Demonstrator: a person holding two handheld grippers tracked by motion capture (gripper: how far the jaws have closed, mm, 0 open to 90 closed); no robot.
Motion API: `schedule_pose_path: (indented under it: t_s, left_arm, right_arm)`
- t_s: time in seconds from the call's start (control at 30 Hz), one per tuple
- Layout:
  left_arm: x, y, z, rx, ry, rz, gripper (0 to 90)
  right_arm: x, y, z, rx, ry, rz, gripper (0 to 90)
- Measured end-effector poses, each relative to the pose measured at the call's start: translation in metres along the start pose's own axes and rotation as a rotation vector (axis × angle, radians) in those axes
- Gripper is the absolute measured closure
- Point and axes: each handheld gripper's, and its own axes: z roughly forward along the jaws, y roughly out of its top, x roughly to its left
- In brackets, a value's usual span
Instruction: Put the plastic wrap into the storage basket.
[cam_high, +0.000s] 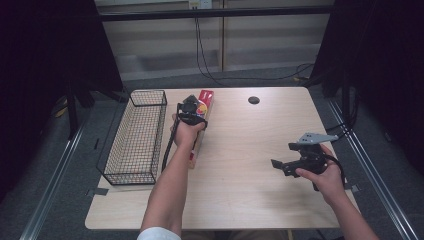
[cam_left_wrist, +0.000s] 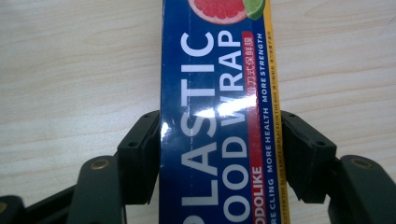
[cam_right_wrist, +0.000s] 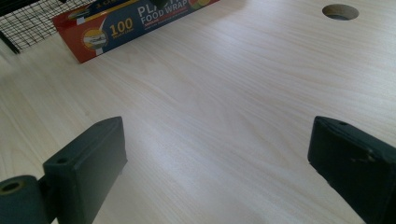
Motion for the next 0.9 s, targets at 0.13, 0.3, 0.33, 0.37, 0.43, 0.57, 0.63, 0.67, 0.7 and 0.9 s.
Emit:
schedule_pose_path:
  t_s: [0.13,0.3,0.33,0.37,0.43,0.57,0.63,0.67,0.7,0.9]
  left_arm:
    - [0.000,0.000,0.002,0.003,-0.005,-0.007,38.1]
    - [-0.004,0.002,-0.003,0.065,0.006,-0.001,41.4]
    - [-0.004,0.001,-0.004,0.079,-0.009,-0.019,42.1]
    - [-0.003,0.001,-0.006,0.083,-0.020,-0.026,42.1]
    - [-0.002,-0.001,-0.009,0.103,-0.031,-0.032,42.9]
    - [0.000,-0.002,-0.019,0.120,-0.031,-0.021,43.6]
    - [0.001,-0.003,-0.024,0.126,-0.042,-0.026,44.0]
    - [0.002,-0.004,-0.026,0.135,-0.050,-0.036,44.1]
    - [0.003,-0.005,-0.029,0.145,-0.050,-0.038,44.1]
    - [0.002,-0.008,-0.029,0.156,-0.031,-0.027,42.7]
  right_arm:
    - [0.000,0.000,0.000,0.000,0.001,-0.003,4.1]
    - [0.000,0.000,0.000,-0.006,0.001,0.001,4.1]
    - [-0.001,0.000,0.000,-0.008,0.002,0.003,4.1]
    - [-0.001,0.000,0.000,-0.008,0.002,0.003,4.1]
    - [-0.001,0.001,-0.001,-0.010,0.006,0.013,4.1]
    - [-0.001,0.002,-0.001,-0.016,0.004,0.009,4.1]
    - [-0.001,0.002,0.000,-0.016,0.006,0.011,4.1]
    - [0.000,0.002,0.000,-0.015,0.005,0.010,4.1]
    - [0.000,0.003,0.000,-0.018,0.007,0.001,4.1]
    - [0.002,0.004,0.000,-0.019,0.010,0.005,4.1]
